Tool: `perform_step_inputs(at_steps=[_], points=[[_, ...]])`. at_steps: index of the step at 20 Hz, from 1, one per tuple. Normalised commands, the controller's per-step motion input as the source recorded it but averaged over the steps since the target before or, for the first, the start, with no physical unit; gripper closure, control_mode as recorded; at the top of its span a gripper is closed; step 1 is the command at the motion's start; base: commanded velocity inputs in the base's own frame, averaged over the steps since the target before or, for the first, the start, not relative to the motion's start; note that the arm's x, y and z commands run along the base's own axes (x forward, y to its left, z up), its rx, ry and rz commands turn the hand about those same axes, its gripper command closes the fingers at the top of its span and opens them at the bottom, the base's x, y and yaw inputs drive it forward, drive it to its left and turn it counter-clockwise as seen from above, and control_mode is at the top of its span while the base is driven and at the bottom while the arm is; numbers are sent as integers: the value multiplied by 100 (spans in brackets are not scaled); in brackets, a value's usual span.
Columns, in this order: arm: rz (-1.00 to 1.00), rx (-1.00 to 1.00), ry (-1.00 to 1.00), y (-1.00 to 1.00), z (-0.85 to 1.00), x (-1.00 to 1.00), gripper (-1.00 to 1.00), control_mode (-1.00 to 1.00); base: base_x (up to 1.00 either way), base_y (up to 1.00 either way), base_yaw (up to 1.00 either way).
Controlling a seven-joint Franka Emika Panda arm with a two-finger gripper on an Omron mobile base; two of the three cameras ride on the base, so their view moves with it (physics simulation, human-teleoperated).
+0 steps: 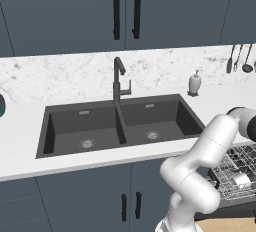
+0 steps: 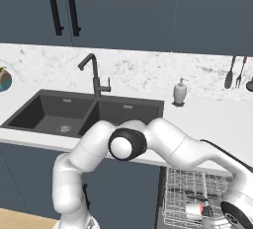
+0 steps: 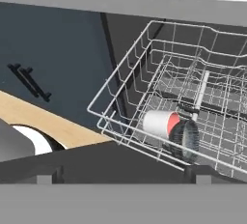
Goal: Pick up the cup and bowl from the counter, place them in the dishwasher, and close the dishwasher door.
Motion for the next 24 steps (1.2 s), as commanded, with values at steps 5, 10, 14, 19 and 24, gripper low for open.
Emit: perform_step_inputs(at_steps=[5,10,14,19,24], points=[[0,4,-29,0,17,-62,-100,-100,0,0,0],[13,4,-35,7,13,-90,-100,-100,0,0,0],[12,25,-40,5,-8,-80,-100,-100,0,0,0],[2,20,-31,0,-10,-24,-100,-100,0,0,0],[-9,19,-15,0,-60,-16,-100,-100,0,0,0]])
